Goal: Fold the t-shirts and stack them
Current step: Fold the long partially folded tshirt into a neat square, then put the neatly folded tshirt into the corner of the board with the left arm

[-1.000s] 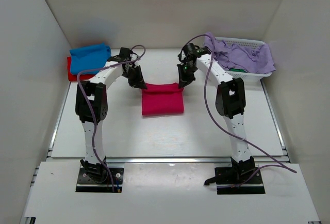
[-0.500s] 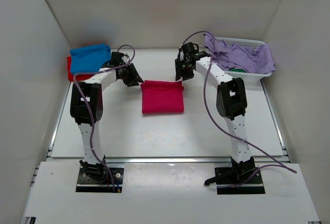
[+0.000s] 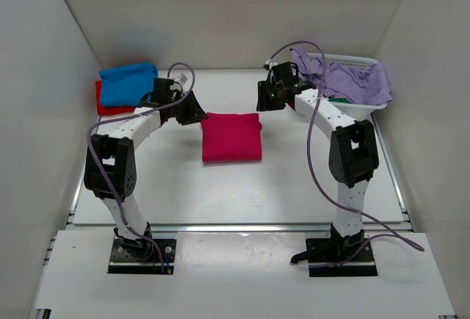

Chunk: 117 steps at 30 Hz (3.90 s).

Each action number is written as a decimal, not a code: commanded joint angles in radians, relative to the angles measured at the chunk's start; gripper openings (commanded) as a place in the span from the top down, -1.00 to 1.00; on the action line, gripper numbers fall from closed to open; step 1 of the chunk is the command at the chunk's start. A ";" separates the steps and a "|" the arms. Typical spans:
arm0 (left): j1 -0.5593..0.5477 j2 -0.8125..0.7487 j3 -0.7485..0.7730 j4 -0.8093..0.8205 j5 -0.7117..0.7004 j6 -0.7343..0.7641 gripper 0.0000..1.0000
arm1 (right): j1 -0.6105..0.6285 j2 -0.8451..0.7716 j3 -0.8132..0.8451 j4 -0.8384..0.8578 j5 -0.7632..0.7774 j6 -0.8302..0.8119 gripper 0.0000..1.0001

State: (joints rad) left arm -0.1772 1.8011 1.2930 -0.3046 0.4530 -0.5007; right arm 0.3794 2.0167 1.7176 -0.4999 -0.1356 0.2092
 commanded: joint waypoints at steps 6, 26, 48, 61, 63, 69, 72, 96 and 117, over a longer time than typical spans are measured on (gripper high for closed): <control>-0.079 -0.072 -0.167 -0.034 -0.158 0.048 -0.19 | 0.050 -0.194 -0.254 0.113 -0.061 0.010 0.26; -0.214 0.273 0.218 -0.352 -0.488 0.195 -0.46 | 0.003 -0.369 -0.421 0.153 -0.105 0.033 0.31; -0.122 0.250 0.513 -0.530 -0.439 0.341 1.00 | -0.143 -0.579 -0.564 0.195 -0.217 0.032 0.30; -0.019 0.556 1.186 -0.755 -0.663 0.424 1.00 | -0.135 -0.596 -0.486 0.144 -0.252 0.016 0.32; 0.019 0.564 1.204 -0.749 -0.652 0.419 1.00 | -0.145 -0.602 -0.477 0.144 -0.263 0.022 0.33; 0.061 0.598 1.305 -0.726 -0.726 0.464 1.00 | -0.149 -0.604 -0.478 0.169 -0.288 0.045 0.35; 0.071 0.593 1.344 -0.689 -0.755 0.485 1.00 | -0.152 -0.596 -0.484 0.178 -0.298 0.061 0.35; 0.372 0.667 1.460 -0.528 -0.674 0.392 1.00 | -0.068 -0.489 -0.372 0.109 -0.260 0.084 0.38; 0.496 0.877 1.537 -0.488 -0.675 0.289 0.52 | -0.011 -0.375 -0.250 0.018 -0.203 0.070 0.39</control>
State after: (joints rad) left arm 0.2958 2.6843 2.7777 -0.8112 -0.2230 -0.1928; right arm 0.3534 1.6367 1.4166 -0.4831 -0.3553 0.2878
